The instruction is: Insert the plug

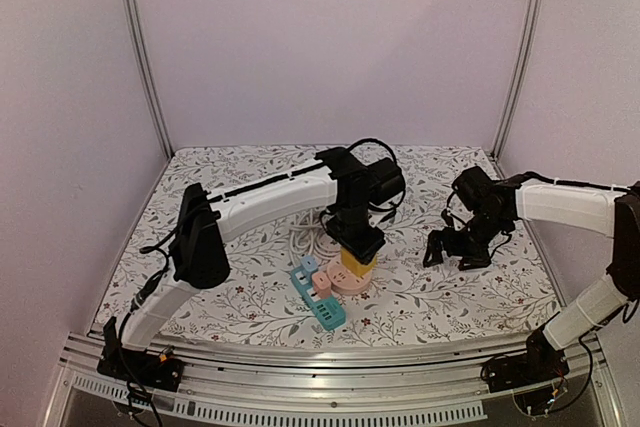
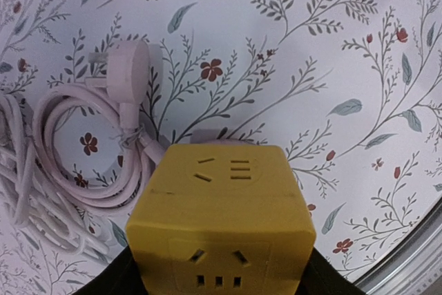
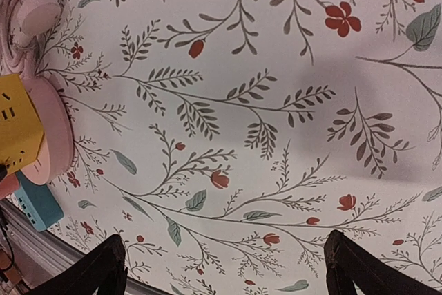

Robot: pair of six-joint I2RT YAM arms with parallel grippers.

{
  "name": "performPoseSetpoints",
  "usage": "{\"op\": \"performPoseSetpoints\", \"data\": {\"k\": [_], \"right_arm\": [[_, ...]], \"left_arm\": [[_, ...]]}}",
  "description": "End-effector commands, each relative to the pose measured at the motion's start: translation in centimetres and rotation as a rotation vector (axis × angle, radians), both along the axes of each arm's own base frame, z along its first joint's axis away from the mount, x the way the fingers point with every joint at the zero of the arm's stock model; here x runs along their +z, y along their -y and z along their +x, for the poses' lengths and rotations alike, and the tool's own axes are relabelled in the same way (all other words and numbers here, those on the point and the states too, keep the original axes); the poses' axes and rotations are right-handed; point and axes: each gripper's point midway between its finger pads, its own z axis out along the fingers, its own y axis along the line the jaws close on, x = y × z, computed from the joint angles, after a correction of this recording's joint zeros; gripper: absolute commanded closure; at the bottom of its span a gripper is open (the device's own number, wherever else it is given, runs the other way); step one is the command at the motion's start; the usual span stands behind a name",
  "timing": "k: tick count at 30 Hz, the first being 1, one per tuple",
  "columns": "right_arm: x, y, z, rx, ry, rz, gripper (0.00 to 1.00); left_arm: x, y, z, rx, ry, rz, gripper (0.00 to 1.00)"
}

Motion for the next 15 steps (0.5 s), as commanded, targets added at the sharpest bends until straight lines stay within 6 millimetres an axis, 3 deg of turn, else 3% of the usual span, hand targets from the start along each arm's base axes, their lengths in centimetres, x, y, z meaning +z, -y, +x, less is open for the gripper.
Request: {"op": "performPoseSetpoints", "data": {"k": [1, 7, 15], "right_arm": [[0.3, -0.2, 0.6, 0.002, -0.004, -0.008, 0.01], [0.6, -0.4, 1.3, -0.007, -0.002, -0.014, 0.01], [1.0, -1.0, 2.3, -0.018, 0.003, -0.007, 0.01]], "left_arm": [[-7.3, -3.6, -0.1, 0.048, -0.118, 0.182, 0.94], [-5.8, -2.8, 0.7, 0.06, -0.104, 0.123, 0.71], [-3.0, -0.5, 1.0, 0.088, -0.094, -0.012, 0.49]]}}
